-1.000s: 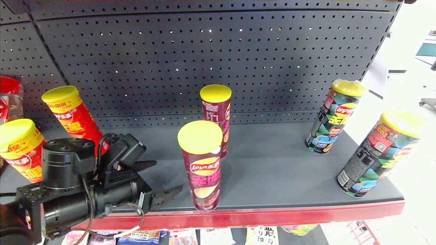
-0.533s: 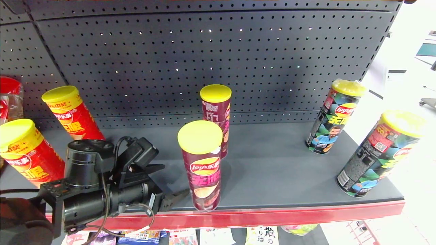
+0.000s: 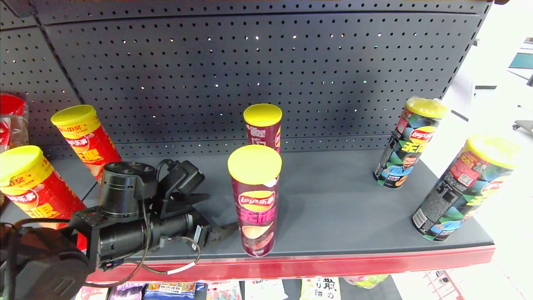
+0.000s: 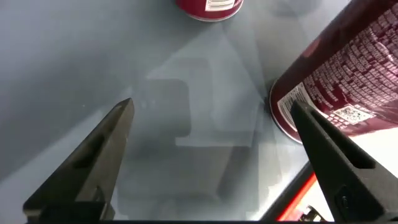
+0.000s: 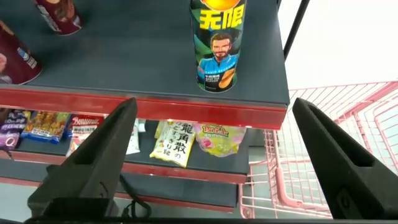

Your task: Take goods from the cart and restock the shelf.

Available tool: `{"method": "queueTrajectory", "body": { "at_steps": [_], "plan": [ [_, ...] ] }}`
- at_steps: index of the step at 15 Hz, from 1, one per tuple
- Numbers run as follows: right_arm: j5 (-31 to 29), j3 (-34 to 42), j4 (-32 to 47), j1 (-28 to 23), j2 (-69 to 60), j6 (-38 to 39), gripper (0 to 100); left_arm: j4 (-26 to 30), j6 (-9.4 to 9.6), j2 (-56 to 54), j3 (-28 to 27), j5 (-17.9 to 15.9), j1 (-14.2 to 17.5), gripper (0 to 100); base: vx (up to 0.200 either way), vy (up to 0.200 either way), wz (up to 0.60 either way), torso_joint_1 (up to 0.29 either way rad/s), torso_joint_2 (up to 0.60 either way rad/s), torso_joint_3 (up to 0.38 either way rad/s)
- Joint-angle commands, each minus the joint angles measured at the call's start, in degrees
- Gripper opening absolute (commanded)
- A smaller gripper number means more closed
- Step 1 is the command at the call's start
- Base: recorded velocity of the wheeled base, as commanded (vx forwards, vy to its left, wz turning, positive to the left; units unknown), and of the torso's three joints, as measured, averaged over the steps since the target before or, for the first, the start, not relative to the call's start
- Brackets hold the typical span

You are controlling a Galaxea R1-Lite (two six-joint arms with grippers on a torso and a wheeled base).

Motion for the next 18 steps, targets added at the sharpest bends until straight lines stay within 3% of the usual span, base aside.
{"method": "queueTrajectory", "body": {
  "at_steps": [1,10,15,17,18],
  "plan": [
    [0.02,0.33,0.01,0.03,-0.44,0.01,100,-0.04,-0.01,1.07,-0.79,0.01,-0.36,100,0.000,0.000,0.00,0.000,0.00,0.000],
    [0.11,0.33,-0.08,0.03,-0.35,0.01,100,-0.31,-0.18,-2.45,3.61,-0.43,2.01,100,0.000,0.000,0.00,0.000,0.00,0.000],
    [0.37,0.85,-0.60,0.30,-0.61,-0.42,100,0.22,-0.53,-15.10,10.02,-1.75,2.72,100,0.000,0.000,0.00,0.000,0.00,0.000],
    [0.11,2.70,-0.60,0.30,-3.43,-1.48,100,2.77,-0.53,-23.19,11.25,-1.66,6.41,100,0.000,0.000,0.00,0.000,0.00,0.000],
    [-0.06,4.28,-0.60,0.12,-5.89,-2.36,100,6.72,-0.62,-28.46,10.20,-1.66,8.87,100,0.000,0.000,0.00,0.000,0.00,0.000]
  ]
}}
